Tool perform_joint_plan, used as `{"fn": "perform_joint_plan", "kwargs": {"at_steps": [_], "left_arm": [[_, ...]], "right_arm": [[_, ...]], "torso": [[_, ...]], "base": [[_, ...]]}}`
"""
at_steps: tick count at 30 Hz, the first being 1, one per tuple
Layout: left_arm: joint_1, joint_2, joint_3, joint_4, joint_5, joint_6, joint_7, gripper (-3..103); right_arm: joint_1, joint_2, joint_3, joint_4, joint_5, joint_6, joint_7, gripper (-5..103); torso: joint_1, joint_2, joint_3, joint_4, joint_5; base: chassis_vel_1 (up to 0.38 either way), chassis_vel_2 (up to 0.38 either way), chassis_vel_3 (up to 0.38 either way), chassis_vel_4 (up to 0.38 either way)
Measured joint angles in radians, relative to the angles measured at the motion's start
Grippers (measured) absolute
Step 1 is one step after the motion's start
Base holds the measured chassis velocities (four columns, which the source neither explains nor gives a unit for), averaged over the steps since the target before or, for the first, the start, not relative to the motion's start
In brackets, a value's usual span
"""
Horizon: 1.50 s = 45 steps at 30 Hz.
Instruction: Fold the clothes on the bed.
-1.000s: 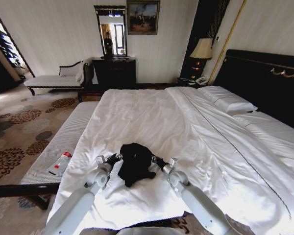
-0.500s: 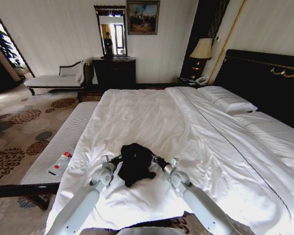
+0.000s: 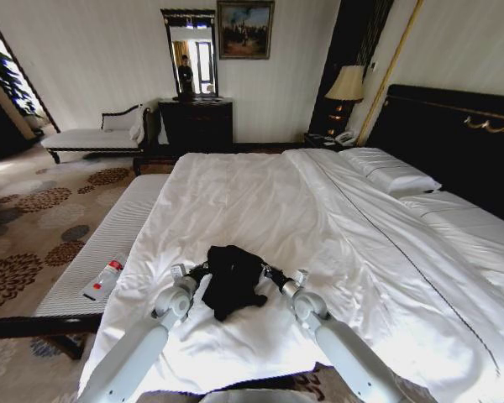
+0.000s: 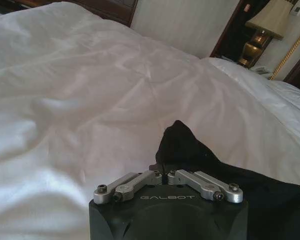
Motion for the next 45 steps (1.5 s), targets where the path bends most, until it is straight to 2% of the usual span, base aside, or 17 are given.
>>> {"fn": "perform_joint_plan", "kwargs": {"at_steps": [4, 6, 8, 9, 14, 15, 18, 22, 25, 31, 34, 35, 40, 45], "left_arm": [[-0.058, 0.042, -0.015, -0.066, -0.075, 0.013, -0.019, 0], [-0.075, 0.055, -0.014, -0.080, -0.105, 0.018, -0.026, 0], [-0.143, 0.110, 0.005, -0.117, -0.167, 0.029, -0.039, 0], [-0.143, 0.110, 0.005, -0.117, -0.167, 0.029, -0.039, 0], [-0.362, 0.214, 0.036, -0.165, -0.300, 0.040, -0.071, 0], [-0.362, 0.214, 0.036, -0.165, -0.300, 0.040, -0.071, 0], [-0.490, 0.251, 0.058, -0.167, -0.365, 0.043, -0.083, 0], [-0.577, 0.265, 0.063, -0.161, -0.406, 0.048, -0.087, 0], [-0.635, 0.278, 0.058, -0.151, -0.438, 0.063, -0.094, 0], [-0.726, 0.290, 0.055, -0.124, -0.489, 0.065, -0.095, 0], [-0.889, 0.288, 0.108, -0.059, -0.558, 0.065, -0.106, 0], [-0.889, 0.288, 0.108, -0.059, -0.558, 0.065, -0.106, 0], [-1.173, 0.280, 0.229, 0.046, -0.628, 0.081, -0.103, 0], [-1.252, 0.298, 0.270, 0.058, -0.668, 0.089, -0.100, 0]], "right_arm": [[0.026, -0.082, 0.022, 0.129, 0.052, -0.029, 0.046, 0], [0.036, -0.095, 0.028, 0.153, 0.069, -0.032, 0.055, 0], [0.074, -0.131, 0.049, 0.211, 0.117, -0.046, 0.092, 0], [0.074, -0.131, 0.049, 0.211, 0.117, -0.046, 0.092, 0], [0.217, -0.220, 0.089, 0.310, 0.263, -0.096, 0.169, 0], [0.217, -0.220, 0.089, 0.310, 0.263, -0.096, 0.169, 0], [0.327, -0.255, 0.101, 0.339, 0.364, -0.110, 0.218, 0], [0.427, -0.282, 0.110, 0.344, 0.451, -0.122, 0.264, 0], [0.511, -0.329, 0.102, 0.343, 0.519, -0.130, 0.302, 0], [0.568, -0.386, 0.106, 0.337, 0.567, -0.136, 0.321, 0], [0.635, -0.432, 0.105, 0.317, 0.596, -0.144, 0.321, 0], [0.635, -0.432, 0.105, 0.317, 0.596, -0.144, 0.321, 0], [0.833, -0.481, 0.048, 0.244, 0.671, -0.148, 0.318, 0], [0.937, -0.505, -0.006, 0.214, 0.721, -0.151, 0.322, 0]], "torso": [[0.000, 0.000, 0.000, -0.0003, 0.0000], [0.000, 0.000, 0.000, -0.0003, -0.0003], [0.000, 0.000, 0.000, -0.0002, 0.0001], [0.000, 0.000, 0.000, -0.0002, 0.0001], [0.000, 0.000, 0.000, -0.0003, -0.0001], [0.000, 0.000, 0.000, -0.0003, -0.0001], [0.000, 0.000, 0.000, -0.0002, 0.0001], [0.000, 0.000, 0.000, -0.0001, 0.0002], [0.000, 0.000, 0.000, -0.0001, -0.0002], [0.000, 0.000, 0.000, 0.0000, -0.0001], [0.000, 0.000, 0.000, -0.0003, 0.0001], [0.000, 0.000, 0.000, -0.0003, 0.0001], [0.000, 0.000, 0.000, -0.0004, 0.0006], [0.000, 0.000, 0.000, -0.0001, 0.0001]], "base": [[0.000, 0.000, 0.000, 0.000], [0.000, 0.000, 0.000, 0.000], [0.000, 0.000, 0.000, 0.000], [0.000, 0.000, 0.000, 0.000], [0.000, 0.000, 0.000, 0.000], [0.000, 0.000, 0.000, 0.000], [0.000, 0.000, 0.000, 0.000], [0.000, 0.000, 0.000, 0.000], [0.000, 0.000, 0.000, 0.000], [0.000, 0.000, 0.000, 0.000], [0.000, 0.000, 0.000, 0.000], [0.000, 0.000, 0.000, 0.000], [0.000, 0.000, 0.000, 0.000], [0.000, 0.000, 0.000, 0.000]]}}
